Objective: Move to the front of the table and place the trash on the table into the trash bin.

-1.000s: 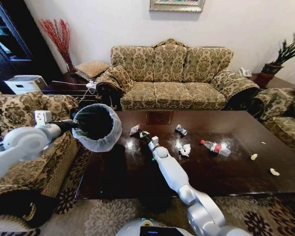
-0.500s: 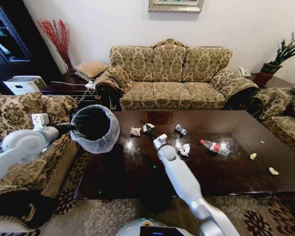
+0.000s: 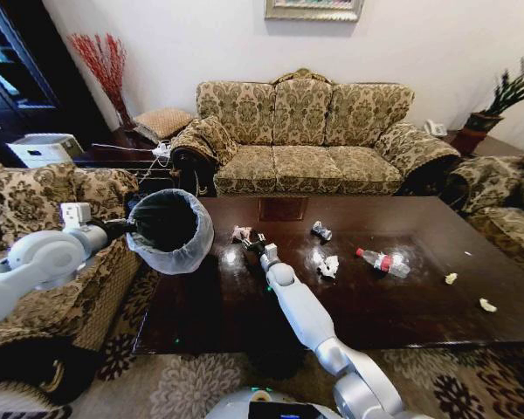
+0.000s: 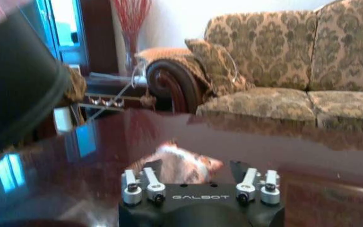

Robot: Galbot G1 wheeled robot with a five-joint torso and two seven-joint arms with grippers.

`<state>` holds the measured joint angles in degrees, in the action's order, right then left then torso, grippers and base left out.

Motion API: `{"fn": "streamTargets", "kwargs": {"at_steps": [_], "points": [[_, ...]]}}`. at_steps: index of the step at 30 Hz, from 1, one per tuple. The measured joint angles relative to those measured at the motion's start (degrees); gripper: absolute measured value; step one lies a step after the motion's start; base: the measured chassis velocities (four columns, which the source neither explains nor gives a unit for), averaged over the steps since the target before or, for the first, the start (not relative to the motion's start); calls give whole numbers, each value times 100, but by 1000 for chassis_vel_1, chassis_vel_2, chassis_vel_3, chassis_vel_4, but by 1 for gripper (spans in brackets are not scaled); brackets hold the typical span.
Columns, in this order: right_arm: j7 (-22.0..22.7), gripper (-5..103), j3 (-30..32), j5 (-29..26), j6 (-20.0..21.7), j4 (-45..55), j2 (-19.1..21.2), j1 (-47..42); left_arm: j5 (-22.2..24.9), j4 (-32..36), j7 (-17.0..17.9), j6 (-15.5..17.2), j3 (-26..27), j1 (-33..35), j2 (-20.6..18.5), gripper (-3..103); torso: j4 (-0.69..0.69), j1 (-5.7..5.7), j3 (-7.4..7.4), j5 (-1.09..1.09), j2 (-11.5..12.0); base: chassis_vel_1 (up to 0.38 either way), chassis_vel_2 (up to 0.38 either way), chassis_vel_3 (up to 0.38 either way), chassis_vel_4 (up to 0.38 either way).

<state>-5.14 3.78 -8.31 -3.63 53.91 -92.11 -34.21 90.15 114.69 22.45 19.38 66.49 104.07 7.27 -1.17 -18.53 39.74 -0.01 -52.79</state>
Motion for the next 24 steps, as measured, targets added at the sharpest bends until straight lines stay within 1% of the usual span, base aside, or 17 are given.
{"fn": "streamTargets", "kwargs": {"at_steps": [1, 3, 5, 8, 9, 16, 17, 19, 24], "points": [[0, 72, 0, 0, 0, 0, 0, 0, 0, 0, 0, 0, 0, 0, 0, 0, 0, 0, 0, 0, 0, 0, 0, 0, 0], [-32, 83, -50, 44, -7, -15, -9, -18, -49, -40, -46, 0, -8, 23, 1, 0, 0, 0, 0, 0, 0, 0, 0, 0, 0], [-39, 83, -61, 67, -9, -20, -15, -28, -61, -54, -52, -1, -11, 24, 0, 0, 1, 0, 0, 1, 0, 0, 0, 0, 0], [-85, 97, -59, 101, -74, -179, -15, -1, -73, -56, -60, -12, -19, 24, -15, 0, 0, 0, 0, 1, 0, 0, 0, 0, 0], [-101, 99, -57, 107, -101, -249, -13, 18, -73, -47, -60, -13, -21, 24, -16, 0, 0, 0, 0, 1, 0, 0, 0, 0, 0], [-99, 100, -58, 59, -364, -342, -10, 24, -73, -33, -64, -13, -22, 27, 0, 0, 1, 0, 0, 1, 0, 0, 0, 0, 0], [-99, 100, -58, 59, -364, -342, -10, 24, -73, -33, -64, -13, -22, 27, 0, 0, 1, 0, 0, 1, 0, 0, 0, 0, 0], [-247, 100, -25, 14, -312, -309, -9, 16, -73, -30, -64, -13, -22, 28, 16, 0, 0, 0, 0, 1, 0, 0, 0, 0, 0], [-322, 100, -23, 88, -310, -306, -8, 15, -76, -5, -65, -13, -22, 35, 30, 0, 1, 0, 0, 1, 1, 0, 0, 0, 0]]}}
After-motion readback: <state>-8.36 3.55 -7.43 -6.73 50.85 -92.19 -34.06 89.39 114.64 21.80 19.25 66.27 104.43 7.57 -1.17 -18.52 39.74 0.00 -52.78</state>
